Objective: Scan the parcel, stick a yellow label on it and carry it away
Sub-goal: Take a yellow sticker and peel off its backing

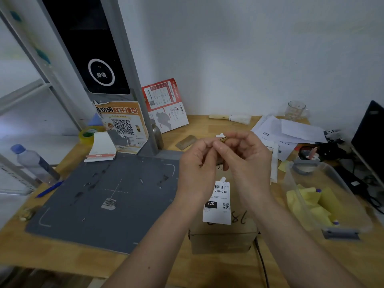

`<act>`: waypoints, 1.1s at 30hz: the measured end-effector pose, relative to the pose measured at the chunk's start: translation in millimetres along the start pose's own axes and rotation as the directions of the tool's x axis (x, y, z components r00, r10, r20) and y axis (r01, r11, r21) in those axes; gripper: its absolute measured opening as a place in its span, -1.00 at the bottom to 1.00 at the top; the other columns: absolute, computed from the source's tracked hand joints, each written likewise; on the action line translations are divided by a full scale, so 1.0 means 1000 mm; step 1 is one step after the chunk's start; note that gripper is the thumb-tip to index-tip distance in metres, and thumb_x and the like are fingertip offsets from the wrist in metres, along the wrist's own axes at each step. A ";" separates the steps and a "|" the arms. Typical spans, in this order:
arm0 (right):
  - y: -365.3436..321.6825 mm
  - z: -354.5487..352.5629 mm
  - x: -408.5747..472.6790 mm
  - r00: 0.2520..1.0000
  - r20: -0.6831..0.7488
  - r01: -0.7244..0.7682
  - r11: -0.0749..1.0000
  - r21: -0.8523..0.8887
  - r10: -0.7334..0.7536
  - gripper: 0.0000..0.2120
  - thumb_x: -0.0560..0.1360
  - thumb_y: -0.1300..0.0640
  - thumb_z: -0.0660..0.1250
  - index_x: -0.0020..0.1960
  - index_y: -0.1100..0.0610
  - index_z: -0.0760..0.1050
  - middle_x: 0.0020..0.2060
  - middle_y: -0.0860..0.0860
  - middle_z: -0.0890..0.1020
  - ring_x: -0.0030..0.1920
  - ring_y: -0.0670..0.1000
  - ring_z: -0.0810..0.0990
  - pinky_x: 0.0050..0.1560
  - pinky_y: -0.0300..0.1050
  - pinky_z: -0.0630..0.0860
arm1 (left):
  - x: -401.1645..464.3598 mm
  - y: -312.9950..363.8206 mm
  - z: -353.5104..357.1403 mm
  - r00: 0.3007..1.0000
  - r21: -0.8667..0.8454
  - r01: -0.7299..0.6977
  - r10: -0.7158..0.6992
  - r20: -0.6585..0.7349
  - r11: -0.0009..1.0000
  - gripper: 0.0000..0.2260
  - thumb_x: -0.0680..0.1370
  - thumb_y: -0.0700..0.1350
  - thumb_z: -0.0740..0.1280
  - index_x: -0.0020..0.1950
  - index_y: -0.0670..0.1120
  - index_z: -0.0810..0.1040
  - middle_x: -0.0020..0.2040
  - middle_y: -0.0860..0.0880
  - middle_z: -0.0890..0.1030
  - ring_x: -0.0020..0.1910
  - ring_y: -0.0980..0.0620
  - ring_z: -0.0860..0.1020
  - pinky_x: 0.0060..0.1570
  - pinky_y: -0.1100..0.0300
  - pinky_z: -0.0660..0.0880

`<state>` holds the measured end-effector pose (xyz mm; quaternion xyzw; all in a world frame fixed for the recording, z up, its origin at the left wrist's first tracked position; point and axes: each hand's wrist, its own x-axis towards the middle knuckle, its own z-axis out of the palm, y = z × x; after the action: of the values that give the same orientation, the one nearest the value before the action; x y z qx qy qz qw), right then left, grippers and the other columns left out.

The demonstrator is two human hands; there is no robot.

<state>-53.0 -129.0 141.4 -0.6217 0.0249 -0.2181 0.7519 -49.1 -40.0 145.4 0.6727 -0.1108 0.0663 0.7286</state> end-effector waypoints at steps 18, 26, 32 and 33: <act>0.000 -0.008 0.008 0.997 0.081 0.013 0.998 -0.064 -0.007 -0.87 0.39 0.33 0.43 -0.15 0.13 0.67 -0.36 -0.06 0.67 -0.43 -0.15 0.52 -0.42 -0.32 0.46 | 0.000 0.002 -0.006 0.995 -0.003 0.076 -0.076 0.057 0.997 -0.77 0.56 -0.36 0.27 -0.01 -0.11 0.66 -0.20 0.01 0.68 -0.23 0.25 0.62 -0.20 0.45 0.51; -0.003 -0.009 0.008 0.995 0.101 -0.012 0.996 -0.084 0.020 -0.84 0.42 0.31 0.41 -0.15 0.07 0.66 -0.41 -0.05 0.64 -0.41 -0.12 0.53 -0.40 -0.27 0.49 | 0.000 0.002 -0.007 0.998 0.042 0.052 -0.054 0.043 0.998 -0.74 0.56 -0.32 0.28 -0.03 0.00 0.67 -0.20 0.08 0.69 -0.19 0.27 0.61 -0.14 0.45 0.51; -0.006 -0.008 0.009 0.998 0.051 -0.045 0.998 -0.042 0.047 -0.91 0.38 0.34 0.45 -0.19 0.18 0.65 -0.48 -0.01 0.61 -0.48 -0.07 0.51 -0.42 -0.27 0.50 | -0.002 0.001 -0.006 1.000 0.123 -0.009 0.007 0.022 0.992 -0.67 0.56 -0.29 0.29 -0.10 0.16 0.65 -0.20 0.10 0.70 -0.16 0.25 0.60 -0.12 0.44 0.50; -0.006 -0.009 0.010 0.997 0.053 -0.058 0.998 -0.036 0.060 -0.92 0.38 0.33 0.45 -0.18 0.19 0.66 -0.49 -0.01 0.60 -0.49 -0.06 0.50 -0.41 -0.26 0.52 | -0.001 0.001 -0.006 1.000 0.125 -0.005 0.002 0.022 0.992 -0.66 0.56 -0.28 0.30 -0.11 0.19 0.63 -0.24 0.17 0.69 -0.17 0.29 0.59 -0.14 0.47 0.49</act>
<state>-48.9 -141.5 147.6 -0.6390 0.0266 -0.1782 0.7478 -50.2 -33.8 145.9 0.7173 -0.1156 0.0670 0.6838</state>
